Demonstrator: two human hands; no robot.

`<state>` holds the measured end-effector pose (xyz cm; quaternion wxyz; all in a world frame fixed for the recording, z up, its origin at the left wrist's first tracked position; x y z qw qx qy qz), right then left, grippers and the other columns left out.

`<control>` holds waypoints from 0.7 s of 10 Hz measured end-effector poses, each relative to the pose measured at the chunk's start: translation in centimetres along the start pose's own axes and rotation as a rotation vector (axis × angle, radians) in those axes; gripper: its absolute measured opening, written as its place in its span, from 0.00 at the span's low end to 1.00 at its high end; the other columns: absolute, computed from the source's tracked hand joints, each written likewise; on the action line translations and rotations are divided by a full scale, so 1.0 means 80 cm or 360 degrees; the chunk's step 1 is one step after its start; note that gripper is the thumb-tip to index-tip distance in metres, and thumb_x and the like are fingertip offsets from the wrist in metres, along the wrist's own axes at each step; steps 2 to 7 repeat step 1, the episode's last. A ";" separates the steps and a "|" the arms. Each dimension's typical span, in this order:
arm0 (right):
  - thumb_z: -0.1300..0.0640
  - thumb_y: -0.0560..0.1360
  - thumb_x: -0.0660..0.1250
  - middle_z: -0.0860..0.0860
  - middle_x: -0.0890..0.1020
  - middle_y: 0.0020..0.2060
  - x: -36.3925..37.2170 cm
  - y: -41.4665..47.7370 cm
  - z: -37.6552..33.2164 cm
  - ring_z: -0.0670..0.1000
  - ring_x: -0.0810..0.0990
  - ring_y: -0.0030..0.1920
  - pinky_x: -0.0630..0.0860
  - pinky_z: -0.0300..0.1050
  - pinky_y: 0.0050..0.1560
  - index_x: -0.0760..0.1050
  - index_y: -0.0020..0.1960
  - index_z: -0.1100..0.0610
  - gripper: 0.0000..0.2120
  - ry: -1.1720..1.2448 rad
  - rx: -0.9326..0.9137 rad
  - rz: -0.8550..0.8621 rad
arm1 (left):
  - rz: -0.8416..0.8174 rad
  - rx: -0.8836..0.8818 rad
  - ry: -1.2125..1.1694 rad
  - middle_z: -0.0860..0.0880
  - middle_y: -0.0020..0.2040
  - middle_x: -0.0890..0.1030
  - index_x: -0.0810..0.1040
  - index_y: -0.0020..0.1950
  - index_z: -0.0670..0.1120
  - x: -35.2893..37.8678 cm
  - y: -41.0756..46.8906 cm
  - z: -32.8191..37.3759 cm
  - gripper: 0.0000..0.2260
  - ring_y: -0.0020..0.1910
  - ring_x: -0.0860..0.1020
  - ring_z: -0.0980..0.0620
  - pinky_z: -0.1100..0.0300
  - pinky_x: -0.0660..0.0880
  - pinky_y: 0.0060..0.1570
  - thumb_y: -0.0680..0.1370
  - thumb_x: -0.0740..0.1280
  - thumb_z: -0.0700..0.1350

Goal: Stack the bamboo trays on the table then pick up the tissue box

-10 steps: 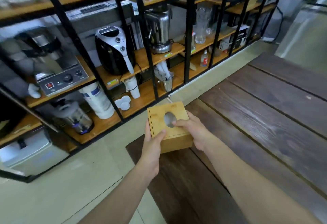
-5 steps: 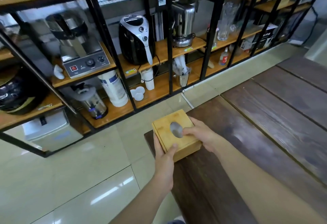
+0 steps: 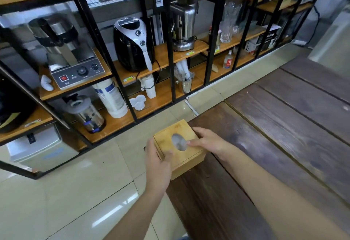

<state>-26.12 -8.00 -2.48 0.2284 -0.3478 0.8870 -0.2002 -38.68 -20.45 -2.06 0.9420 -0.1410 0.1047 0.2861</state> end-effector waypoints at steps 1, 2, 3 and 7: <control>0.52 0.73 0.68 0.56 0.68 0.71 -0.021 -0.018 -0.013 0.54 0.67 0.70 0.65 0.47 0.67 0.59 0.74 0.56 0.32 -0.0134 0.0019 0.0078 | -0.0040 0.0185 0.0299 0.52 0.78 0.55 0.51 0.77 0.52 0.006 0.015 0.040 0.31 0.77 0.55 0.51 0.57 0.56 0.70 0.79 0.64 0.45; 0.52 0.73 0.68 0.56 0.68 0.71 -0.021 -0.018 -0.013 0.54 0.67 0.70 0.65 0.47 0.67 0.59 0.74 0.56 0.32 -0.0134 0.0019 0.0078 | -0.0040 0.0185 0.0299 0.52 0.78 0.55 0.51 0.77 0.52 0.006 0.015 0.040 0.31 0.77 0.55 0.51 0.57 0.56 0.70 0.79 0.64 0.45; 0.52 0.73 0.68 0.56 0.68 0.71 -0.021 -0.018 -0.013 0.54 0.67 0.70 0.65 0.47 0.67 0.59 0.74 0.56 0.32 -0.0134 0.0019 0.0078 | -0.0040 0.0185 0.0299 0.52 0.78 0.55 0.51 0.77 0.52 0.006 0.015 0.040 0.31 0.77 0.55 0.51 0.57 0.56 0.70 0.79 0.64 0.45; 0.52 0.73 0.68 0.56 0.68 0.71 -0.021 -0.018 -0.013 0.54 0.67 0.70 0.65 0.47 0.67 0.59 0.74 0.56 0.32 -0.0134 0.0019 0.0078 | -0.0040 0.0185 0.0299 0.52 0.78 0.55 0.51 0.77 0.52 0.006 0.015 0.040 0.31 0.77 0.55 0.51 0.57 0.56 0.70 0.79 0.64 0.45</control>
Point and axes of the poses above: each hand's wrist, its own y-axis towards the middle knuckle, its own x-axis out of the palm, z = x × y, the point moved 1 cm from there along y, towards the middle knuckle
